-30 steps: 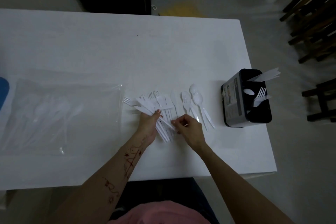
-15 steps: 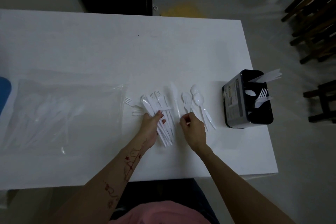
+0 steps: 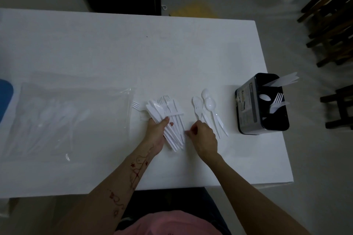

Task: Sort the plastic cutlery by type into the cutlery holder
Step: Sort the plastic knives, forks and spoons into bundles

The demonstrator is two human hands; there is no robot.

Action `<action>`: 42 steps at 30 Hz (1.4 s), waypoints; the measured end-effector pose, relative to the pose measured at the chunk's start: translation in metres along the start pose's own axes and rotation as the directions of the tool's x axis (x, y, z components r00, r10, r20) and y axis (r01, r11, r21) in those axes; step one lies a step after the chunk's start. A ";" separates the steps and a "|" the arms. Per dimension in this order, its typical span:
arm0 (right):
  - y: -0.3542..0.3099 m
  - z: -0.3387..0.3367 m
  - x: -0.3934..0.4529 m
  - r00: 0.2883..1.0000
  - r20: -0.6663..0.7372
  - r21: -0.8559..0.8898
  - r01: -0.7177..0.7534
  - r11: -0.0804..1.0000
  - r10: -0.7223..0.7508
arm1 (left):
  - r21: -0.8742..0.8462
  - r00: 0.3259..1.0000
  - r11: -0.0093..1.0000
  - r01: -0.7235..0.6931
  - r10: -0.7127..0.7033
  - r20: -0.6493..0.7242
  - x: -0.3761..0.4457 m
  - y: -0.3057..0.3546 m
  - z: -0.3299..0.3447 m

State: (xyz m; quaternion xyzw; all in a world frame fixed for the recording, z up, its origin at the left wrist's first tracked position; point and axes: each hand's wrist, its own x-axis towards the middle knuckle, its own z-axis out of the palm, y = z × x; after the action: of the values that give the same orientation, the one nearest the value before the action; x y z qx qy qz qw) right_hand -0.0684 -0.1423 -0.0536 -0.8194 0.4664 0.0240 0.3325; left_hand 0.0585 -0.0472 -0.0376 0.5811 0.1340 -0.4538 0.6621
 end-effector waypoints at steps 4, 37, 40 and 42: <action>-0.005 0.000 0.005 0.999 0.039 -0.106 -0.033 0.994 0.037 | -0.010 1.000 1.000 0.014 -0.013 0.014 -0.001 -0.001 -0.002; -0.019 0.007 0.005 0.998 0.054 -0.174 -0.013 0.985 0.022 | -0.014 0.993 0.999 -0.050 0.049 -0.111 -0.001 -0.009 -0.018; -0.018 0.005 0.003 0.999 0.004 -0.177 -0.034 0.984 0.035 | -0.011 0.992 1.000 -0.026 0.024 -0.122 -0.001 -0.012 -0.018; -0.015 0.006 0.001 0.999 -0.026 -0.209 -0.038 0.977 0.034 | -0.009 0.992 1.000 -0.025 0.023 -0.122 0.000 -0.013 -0.016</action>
State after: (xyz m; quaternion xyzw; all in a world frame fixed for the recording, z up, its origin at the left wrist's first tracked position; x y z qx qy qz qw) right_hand -0.0545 -0.1342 -0.0506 -0.8414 0.4797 0.0696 0.2388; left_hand 0.0542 -0.0318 -0.0506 0.6061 0.1696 -0.4087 0.6609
